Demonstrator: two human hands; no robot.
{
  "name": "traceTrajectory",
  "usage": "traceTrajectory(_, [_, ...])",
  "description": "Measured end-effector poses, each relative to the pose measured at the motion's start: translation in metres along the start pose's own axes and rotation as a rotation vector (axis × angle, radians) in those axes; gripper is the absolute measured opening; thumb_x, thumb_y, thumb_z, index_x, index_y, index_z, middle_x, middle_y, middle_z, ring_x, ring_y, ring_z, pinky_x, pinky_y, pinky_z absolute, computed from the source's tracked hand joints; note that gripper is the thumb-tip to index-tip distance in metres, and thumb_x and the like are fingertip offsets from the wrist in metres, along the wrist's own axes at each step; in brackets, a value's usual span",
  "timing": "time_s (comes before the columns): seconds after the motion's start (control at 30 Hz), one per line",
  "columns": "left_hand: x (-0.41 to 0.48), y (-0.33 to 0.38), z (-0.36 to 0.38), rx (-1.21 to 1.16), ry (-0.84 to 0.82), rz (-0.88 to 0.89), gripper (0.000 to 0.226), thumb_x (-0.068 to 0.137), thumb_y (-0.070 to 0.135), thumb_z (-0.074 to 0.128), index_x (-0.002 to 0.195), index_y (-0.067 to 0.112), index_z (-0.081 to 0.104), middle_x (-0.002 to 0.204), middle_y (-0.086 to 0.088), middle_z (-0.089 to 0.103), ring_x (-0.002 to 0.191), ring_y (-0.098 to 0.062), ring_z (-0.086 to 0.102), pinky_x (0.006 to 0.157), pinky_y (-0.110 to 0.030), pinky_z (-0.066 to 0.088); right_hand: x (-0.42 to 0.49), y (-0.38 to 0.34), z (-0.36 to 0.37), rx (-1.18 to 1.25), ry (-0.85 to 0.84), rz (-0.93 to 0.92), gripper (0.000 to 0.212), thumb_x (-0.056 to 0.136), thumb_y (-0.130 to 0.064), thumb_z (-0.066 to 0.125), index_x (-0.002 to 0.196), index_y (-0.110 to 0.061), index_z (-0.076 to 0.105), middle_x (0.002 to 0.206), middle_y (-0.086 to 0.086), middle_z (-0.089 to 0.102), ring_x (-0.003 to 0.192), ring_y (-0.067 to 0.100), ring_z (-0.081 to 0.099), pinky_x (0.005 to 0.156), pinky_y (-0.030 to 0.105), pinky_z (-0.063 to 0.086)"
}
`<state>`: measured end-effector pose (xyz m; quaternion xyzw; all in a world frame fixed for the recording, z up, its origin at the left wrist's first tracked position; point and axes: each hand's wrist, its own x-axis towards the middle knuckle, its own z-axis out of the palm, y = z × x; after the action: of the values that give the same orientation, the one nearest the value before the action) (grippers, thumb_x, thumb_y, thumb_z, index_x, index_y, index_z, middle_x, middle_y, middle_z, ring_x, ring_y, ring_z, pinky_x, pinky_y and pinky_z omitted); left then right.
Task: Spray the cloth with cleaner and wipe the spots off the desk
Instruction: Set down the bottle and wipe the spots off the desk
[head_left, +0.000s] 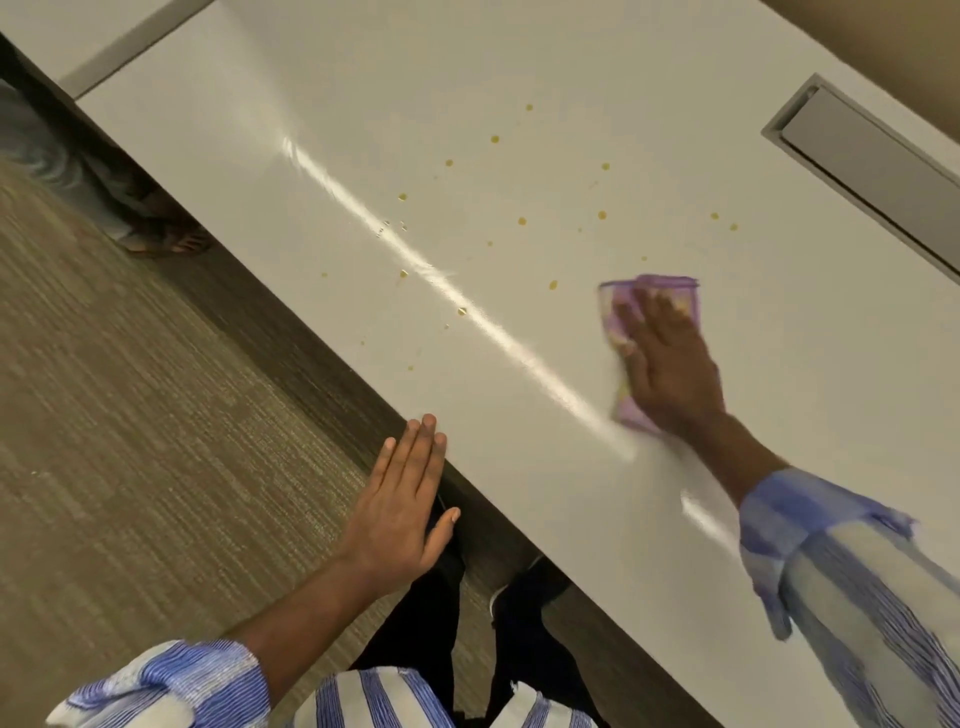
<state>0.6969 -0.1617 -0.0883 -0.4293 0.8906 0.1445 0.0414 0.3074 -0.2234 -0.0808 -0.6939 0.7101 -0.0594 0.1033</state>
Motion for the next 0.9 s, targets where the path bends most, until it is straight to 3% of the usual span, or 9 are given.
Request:
traceTrajectory(0.1, [0.001, -0.001, -0.002, 0.026, -0.008, 0.011, 0.085, 0.102, 0.050, 0.042, 0.160, -0.002, 0.009, 0.170, -0.021, -0.001, 0.158, -0.034, 0.000, 0.125, -0.054, 0.020, 0.026, -0.024, 0.002, -0.002, 0.094, 0.358, 0.059, 0.104, -0.034, 0.028, 0.160, -0.013, 0.033, 0.168, 0.016, 0.027, 0.154, 0.038, 0.027, 0.126, 0.051, 0.020])
traceTrajectory(0.17, [0.002, -0.002, -0.003, 0.033, -0.016, 0.016, 0.085, 0.103, 0.052, 0.040, 0.160, -0.002, 0.010, 0.170, -0.021, 0.000, 0.158, -0.035, 0.001, 0.125, -0.053, 0.020, 0.032, -0.065, 0.013, 0.004, 0.116, 0.470, 0.062, 0.104, -0.035, 0.027, 0.161, -0.010, 0.028, 0.168, 0.020, 0.022, 0.154, 0.043, 0.024, 0.125, 0.055, 0.020])
traceTrajectory(0.33, [0.006, -0.007, -0.003, 0.033, -0.017, 0.038, 0.081, 0.103, 0.053, 0.040, 0.159, -0.003, 0.019, 0.169, -0.022, 0.009, 0.158, -0.035, 0.007, 0.123, -0.055, 0.024, -0.022, -0.159, 0.048, 0.028, -0.058, -0.138, 0.059, 0.108, -0.036, 0.026, 0.163, -0.016, 0.024, 0.171, 0.013, 0.015, 0.159, 0.035, 0.010, 0.127, 0.055, 0.017])
traceTrajectory(0.5, [0.008, -0.015, -0.007, 0.063, -0.040, 0.063, 0.078, 0.103, 0.055, 0.035, 0.158, 0.001, 0.026, 0.169, -0.021, 0.014, 0.157, -0.034, 0.013, 0.123, -0.056, 0.023, -0.028, -0.097, 0.031, -0.015, -0.166, -0.560, 0.056, 0.107, -0.036, 0.033, 0.161, -0.021, 0.031, 0.171, 0.006, 0.021, 0.160, 0.028, 0.013, 0.130, 0.047, 0.012])
traceTrajectory(0.57, [0.008, -0.017, -0.008, 0.068, -0.041, 0.076, 0.077, 0.104, 0.055, 0.035, 0.158, 0.002, 0.026, 0.169, -0.020, 0.015, 0.156, -0.033, 0.016, 0.124, -0.055, 0.022, -0.008, -0.056, 0.019, -0.032, -0.082, -0.420, 0.055, 0.106, -0.034, 0.037, 0.160, -0.020, 0.034, 0.168, 0.009, 0.028, 0.157, 0.030, 0.022, 0.128, 0.049, 0.020])
traceTrajectory(0.63, [0.009, -0.019, -0.008, 0.066, -0.038, 0.084, 0.076, 0.104, 0.055, 0.033, 0.159, 0.003, 0.026, 0.169, -0.019, 0.016, 0.156, -0.033, 0.016, 0.125, -0.054, 0.021, 0.012, -0.032, 0.009, -0.007, 0.012, -0.122, 0.055, 0.106, -0.031, 0.035, 0.160, -0.019, 0.032, 0.166, 0.011, 0.031, 0.154, 0.033, 0.029, 0.127, 0.049, 0.022])
traceTrajectory(0.77, [0.008, -0.020, -0.006, 0.057, -0.026, 0.092, 0.076, 0.104, 0.054, 0.035, 0.159, 0.002, 0.025, 0.169, -0.019, 0.014, 0.157, -0.033, 0.014, 0.125, -0.054, 0.020, 0.047, -0.071, 0.015, 0.025, 0.125, 0.418, 0.059, 0.105, -0.034, 0.029, 0.158, -0.009, 0.035, 0.166, 0.021, 0.028, 0.152, 0.044, 0.029, 0.125, 0.055, 0.022])
traceTrajectory(0.83, [0.008, -0.020, -0.005, 0.057, -0.018, 0.095, 0.077, 0.103, 0.054, 0.037, 0.159, 0.002, 0.025, 0.169, -0.020, 0.015, 0.157, -0.033, 0.016, 0.125, -0.053, 0.020, 0.049, -0.118, 0.026, 0.030, 0.145, 0.442, 0.061, 0.104, -0.034, 0.027, 0.158, -0.006, 0.034, 0.165, 0.025, 0.026, 0.151, 0.047, 0.028, 0.123, 0.057, 0.023])
traceTrajectory(0.9, [0.008, -0.021, -0.006, 0.056, -0.008, 0.101, 0.076, 0.103, 0.054, 0.039, 0.158, 0.002, 0.028, 0.168, -0.020, 0.018, 0.156, -0.033, 0.018, 0.124, -0.054, 0.020, 0.032, -0.160, 0.041, 0.033, 0.115, 0.216, 0.058, 0.106, -0.031, 0.030, 0.160, -0.009, 0.031, 0.167, 0.021, 0.023, 0.155, 0.043, 0.021, 0.125, 0.055, 0.020])
